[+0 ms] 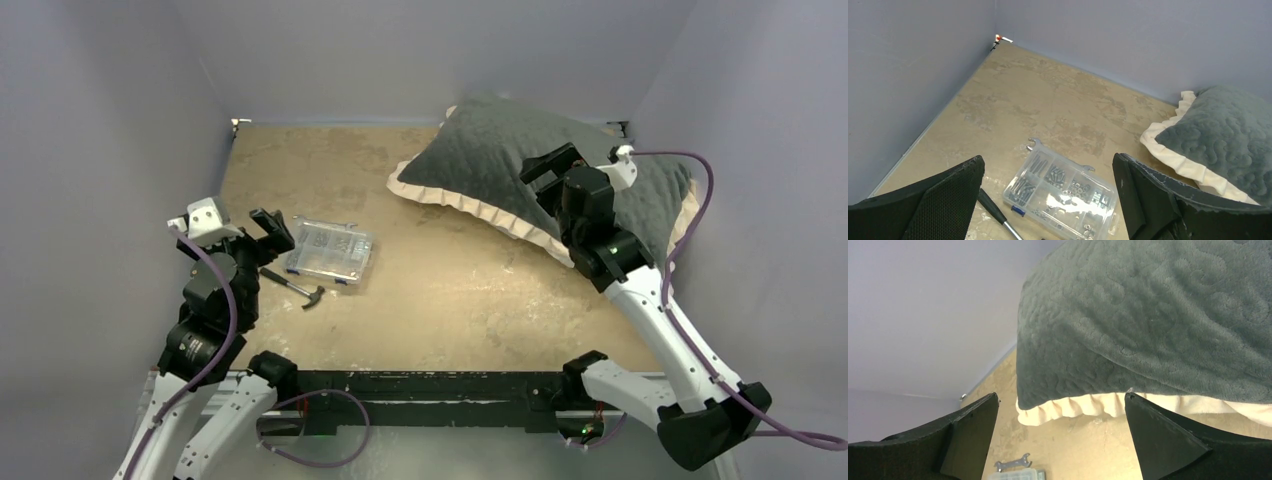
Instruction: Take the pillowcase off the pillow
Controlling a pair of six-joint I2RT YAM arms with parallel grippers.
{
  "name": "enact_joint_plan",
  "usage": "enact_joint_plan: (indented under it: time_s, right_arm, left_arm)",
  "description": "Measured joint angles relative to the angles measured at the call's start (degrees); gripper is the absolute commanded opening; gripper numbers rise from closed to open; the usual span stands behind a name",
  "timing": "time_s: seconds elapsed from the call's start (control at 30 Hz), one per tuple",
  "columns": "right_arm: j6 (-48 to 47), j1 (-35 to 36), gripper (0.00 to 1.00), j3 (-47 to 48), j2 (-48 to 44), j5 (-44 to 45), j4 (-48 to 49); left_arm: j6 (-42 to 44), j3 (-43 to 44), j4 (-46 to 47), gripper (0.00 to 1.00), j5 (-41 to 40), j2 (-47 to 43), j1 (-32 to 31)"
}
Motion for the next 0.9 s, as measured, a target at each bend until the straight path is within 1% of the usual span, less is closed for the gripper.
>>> enact_joint_plan:
  time_s: [0.2,0.5,0.6,0.9]
  right_arm:
    - [0.1,0.0,0.99,2.1,3.1,1.4,-0.6]
    - [1.8,0.0,0.99,3.7,11.9,5.5,-4.8]
    - [2.1,-0.5,0.99,4.7,15.6,7.0,-5.5]
    - [2.1,-5.5,0.99,6.6,30.4,9.1,-4.3]
  left_arm:
    - [-0.4,-2.7,1.9,0.99,0.6,-0.4,0.0]
    - [-3.1,-7.6,1.5,0.99,2.7,1.0,0.0]
    - [-3.8,-8.3,1.4,0.99,3.4,1.2,0.0]
    - [-3.9,-9.6,1.9,0.99,5.4,1.0,0.0]
